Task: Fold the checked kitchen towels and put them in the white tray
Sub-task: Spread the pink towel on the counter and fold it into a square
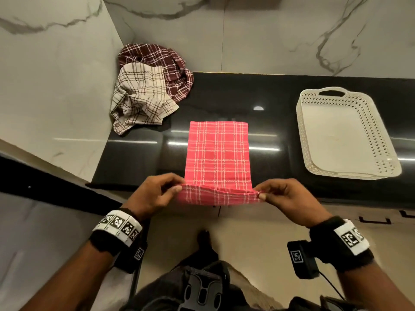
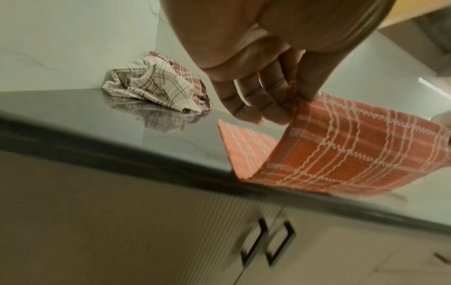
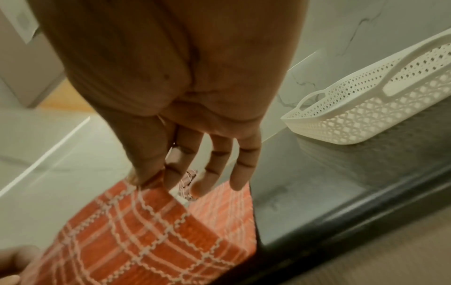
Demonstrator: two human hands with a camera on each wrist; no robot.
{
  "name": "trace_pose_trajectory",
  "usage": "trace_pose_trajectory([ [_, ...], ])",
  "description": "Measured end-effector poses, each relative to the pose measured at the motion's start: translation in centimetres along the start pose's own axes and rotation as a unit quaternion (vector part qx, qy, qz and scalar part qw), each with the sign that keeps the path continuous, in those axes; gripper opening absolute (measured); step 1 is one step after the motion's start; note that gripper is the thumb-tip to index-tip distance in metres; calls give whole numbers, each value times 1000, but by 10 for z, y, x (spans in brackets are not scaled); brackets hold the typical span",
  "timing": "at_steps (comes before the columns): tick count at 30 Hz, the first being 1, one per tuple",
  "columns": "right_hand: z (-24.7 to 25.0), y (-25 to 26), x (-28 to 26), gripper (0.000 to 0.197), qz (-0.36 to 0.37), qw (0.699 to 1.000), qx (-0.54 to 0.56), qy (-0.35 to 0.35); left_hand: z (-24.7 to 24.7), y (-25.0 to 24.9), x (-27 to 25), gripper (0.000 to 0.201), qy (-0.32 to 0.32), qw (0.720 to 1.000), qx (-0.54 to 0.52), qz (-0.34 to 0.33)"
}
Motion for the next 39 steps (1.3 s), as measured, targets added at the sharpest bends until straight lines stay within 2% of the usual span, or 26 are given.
trace_pose_trajectory([
  [3,39,12,37,16,23,992,54,-112,31,-7,48,17,-52,999,10,-10],
  [6,73,6,98,17,2,982,1,-187,59,12,115,14,-86,994,64,20],
  [11,105,-36,196,16,-87,970,-41,-224,75,63,215,13,-97,986,105,82],
  [15,121,-77,248,20,-156,959,-57,-231,79,89,266,12,-80,982,129,109],
  [19,121,-81,261,9,-184,948,-115,-232,72,105,284,11,-63,975,170,131],
  [25,119,-81,267,10,-188,944,-146,-230,73,110,284,12,-92,975,169,115],
  [30,118,-79,273,16,-208,937,-185,-213,75,111,285,14,-87,972,174,129],
  [32,113,-73,274,19,-218,931,-212,-200,73,108,283,20,-88,966,198,144],
  [33,111,-66,273,21,-214,926,-243,-197,72,102,281,24,-96,959,230,137],
  [35,101,-45,271,24,-169,913,-315,-199,63,79,277,27,-106,937,325,66],
  [37,74,-24,270,27,-108,921,-336,-163,35,60,273,33,-52,921,383,-36],
  [39,31,-21,275,45,-85,933,-345,-56,3,56,270,50,44,908,407,-85],
])
Point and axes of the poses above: each hand's wrist, its own x-axis towards the middle knuckle, its own z-axis out of the back of the hand, y = z × x, the point moved 7 cm from there along x, towards the middle knuckle, and after that the axes turned 7 degrees about y, right-handed, at the moved point
